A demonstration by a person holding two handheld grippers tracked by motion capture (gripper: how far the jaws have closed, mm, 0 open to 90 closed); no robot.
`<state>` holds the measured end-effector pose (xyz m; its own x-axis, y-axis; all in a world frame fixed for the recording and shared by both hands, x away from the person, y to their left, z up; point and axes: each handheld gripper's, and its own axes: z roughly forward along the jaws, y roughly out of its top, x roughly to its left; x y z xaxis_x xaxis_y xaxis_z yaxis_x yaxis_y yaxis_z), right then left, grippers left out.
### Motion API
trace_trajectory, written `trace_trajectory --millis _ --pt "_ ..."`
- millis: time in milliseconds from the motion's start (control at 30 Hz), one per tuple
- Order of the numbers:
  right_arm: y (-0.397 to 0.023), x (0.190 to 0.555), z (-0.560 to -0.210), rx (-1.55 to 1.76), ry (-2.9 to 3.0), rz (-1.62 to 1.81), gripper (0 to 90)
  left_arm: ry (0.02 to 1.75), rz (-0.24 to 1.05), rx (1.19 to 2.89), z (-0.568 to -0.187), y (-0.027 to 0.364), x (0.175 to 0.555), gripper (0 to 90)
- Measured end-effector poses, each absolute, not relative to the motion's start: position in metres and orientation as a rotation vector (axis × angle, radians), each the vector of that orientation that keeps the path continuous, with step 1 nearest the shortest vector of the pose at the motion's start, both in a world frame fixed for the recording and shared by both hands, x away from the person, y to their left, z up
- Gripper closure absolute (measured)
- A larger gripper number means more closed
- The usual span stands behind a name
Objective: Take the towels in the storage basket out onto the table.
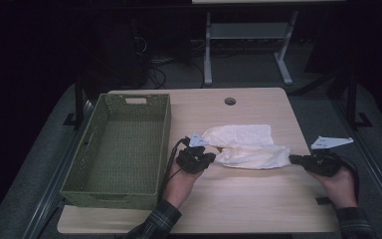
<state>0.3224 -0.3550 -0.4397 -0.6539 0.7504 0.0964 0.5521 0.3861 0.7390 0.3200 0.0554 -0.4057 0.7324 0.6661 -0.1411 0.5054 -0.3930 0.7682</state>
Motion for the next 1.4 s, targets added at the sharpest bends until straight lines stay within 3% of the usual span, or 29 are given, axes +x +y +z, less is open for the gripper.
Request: trace_trajectory --millis 567,1067,1400 --pt "-0.358 0.267 -0.433 1.070 2.421 1.159 87.9 0.847 0.228 2.105 -0.405 0.067 0.255 86.0" --pt "-0.350 0.240 -0.452 1.055 2.541 1.119 87.8 0.909 0.242 2.171 -0.426 0.078 0.228 85.3" --pt "-0.349 0.250 -0.450 1.041 2.532 1.146 76.3 0.856 0.301 2.207 -0.425 0.069 0.243 63.1"
